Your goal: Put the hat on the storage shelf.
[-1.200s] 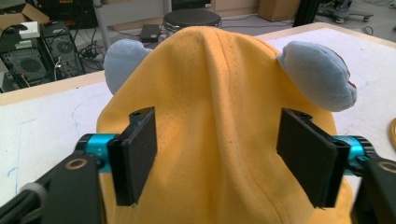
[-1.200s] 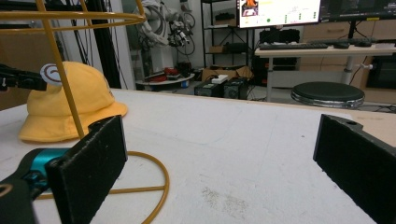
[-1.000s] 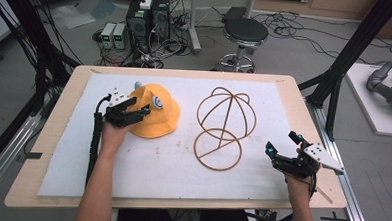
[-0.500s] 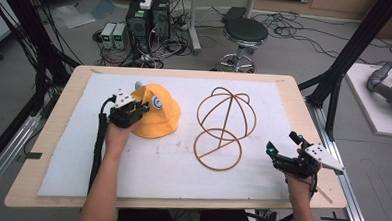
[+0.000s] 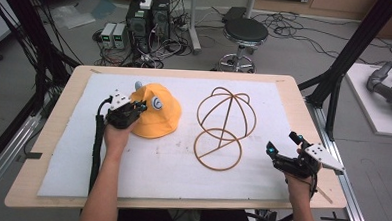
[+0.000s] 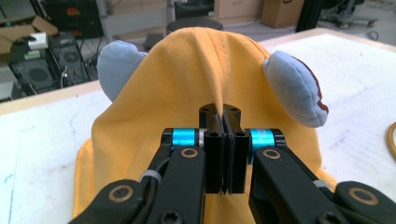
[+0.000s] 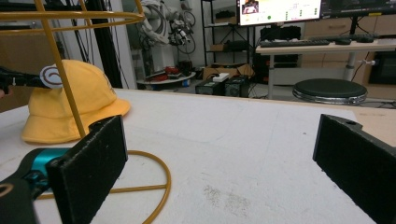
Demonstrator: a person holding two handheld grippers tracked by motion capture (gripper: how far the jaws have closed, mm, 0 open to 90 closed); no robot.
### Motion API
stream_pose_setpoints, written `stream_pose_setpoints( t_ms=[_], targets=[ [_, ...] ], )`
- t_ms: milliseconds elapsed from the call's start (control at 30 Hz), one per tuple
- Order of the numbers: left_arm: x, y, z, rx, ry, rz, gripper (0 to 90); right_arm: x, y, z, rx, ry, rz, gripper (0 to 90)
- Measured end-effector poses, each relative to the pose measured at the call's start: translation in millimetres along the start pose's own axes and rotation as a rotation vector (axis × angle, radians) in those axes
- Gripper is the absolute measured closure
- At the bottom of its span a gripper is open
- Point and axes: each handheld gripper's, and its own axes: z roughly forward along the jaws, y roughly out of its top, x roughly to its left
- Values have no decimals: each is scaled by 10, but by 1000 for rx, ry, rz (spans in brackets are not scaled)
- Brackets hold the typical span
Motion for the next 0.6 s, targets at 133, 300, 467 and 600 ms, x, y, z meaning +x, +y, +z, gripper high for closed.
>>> stream_pose_setpoints(
  t_ms=[133, 300, 467, 600],
  targets=[
    [-4, 14, -53, -28, 3, 3, 881, -5, -1, 2, -3, 1, -4, 26],
    [-1, 73, -158, -83, -9, 3, 882, -2, 0, 1, -2, 0, -2, 27],
    [-37, 133, -260, -146, -32, 12, 882, -2, 2, -4, -13, -2, -8, 27],
    [-76, 186, -341, -210, -48, 9, 882, -1, 4, -8, -13, -3, -8, 27]
  ],
)
